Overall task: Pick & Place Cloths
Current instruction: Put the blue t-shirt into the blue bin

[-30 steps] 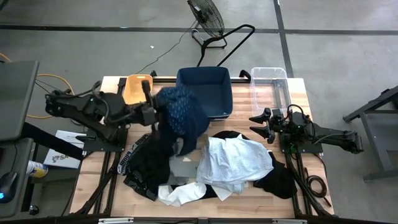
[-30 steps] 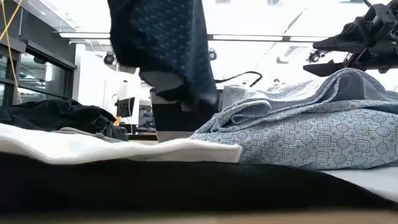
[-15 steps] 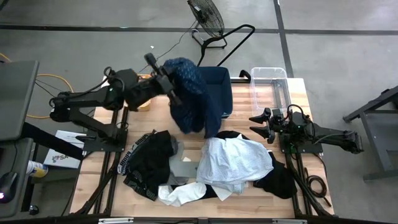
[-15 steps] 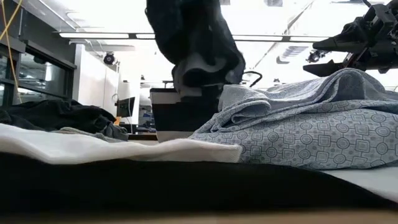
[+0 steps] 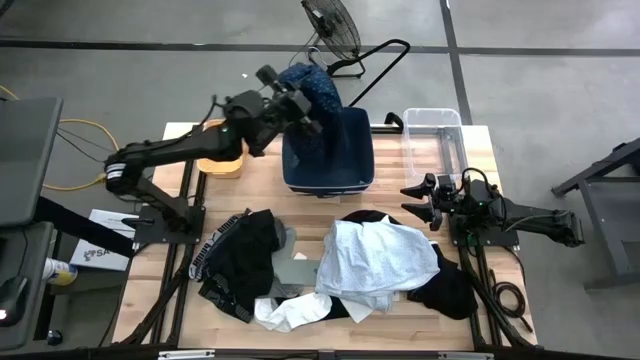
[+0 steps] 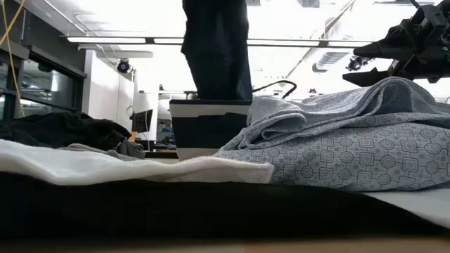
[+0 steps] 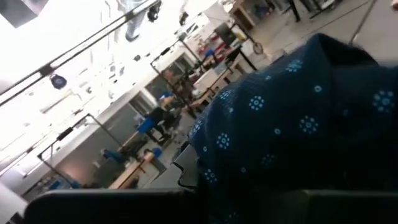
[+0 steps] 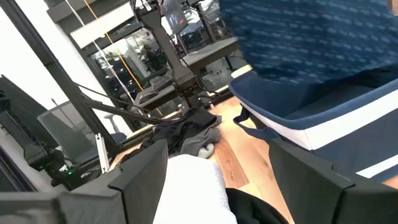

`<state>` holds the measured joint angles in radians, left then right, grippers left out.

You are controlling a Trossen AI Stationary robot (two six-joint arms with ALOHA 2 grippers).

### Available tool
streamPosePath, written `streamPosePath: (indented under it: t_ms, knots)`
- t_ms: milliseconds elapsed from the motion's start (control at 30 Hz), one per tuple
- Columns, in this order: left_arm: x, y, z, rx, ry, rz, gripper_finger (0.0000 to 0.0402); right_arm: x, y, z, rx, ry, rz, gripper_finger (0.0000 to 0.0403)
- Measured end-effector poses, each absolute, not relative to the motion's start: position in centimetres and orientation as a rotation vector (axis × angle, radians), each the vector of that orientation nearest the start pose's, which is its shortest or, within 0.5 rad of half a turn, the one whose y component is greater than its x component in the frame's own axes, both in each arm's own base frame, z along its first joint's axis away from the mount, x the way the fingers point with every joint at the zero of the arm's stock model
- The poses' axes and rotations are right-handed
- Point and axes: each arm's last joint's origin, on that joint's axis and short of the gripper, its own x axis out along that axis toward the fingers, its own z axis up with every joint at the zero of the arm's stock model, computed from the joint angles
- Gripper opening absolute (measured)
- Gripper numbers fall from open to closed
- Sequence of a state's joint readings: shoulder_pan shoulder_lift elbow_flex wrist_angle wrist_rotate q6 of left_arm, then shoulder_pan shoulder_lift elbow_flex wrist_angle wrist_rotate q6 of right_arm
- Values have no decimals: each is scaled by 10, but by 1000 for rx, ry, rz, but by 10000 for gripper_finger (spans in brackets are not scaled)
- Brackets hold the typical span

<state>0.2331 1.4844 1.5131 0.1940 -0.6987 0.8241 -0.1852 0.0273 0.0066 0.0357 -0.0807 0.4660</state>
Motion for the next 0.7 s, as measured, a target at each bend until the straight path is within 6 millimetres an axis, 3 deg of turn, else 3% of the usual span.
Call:
streamPosePath:
  t_ms: [300, 700]
  knots:
    - [349, 108, 417, 714, 271, 938, 35, 98, -16, 167, 464, -39, -100, 272]
    - [372, 119, 368, 617, 465, 870, 35, 98, -16, 167, 464, -38, -100, 272]
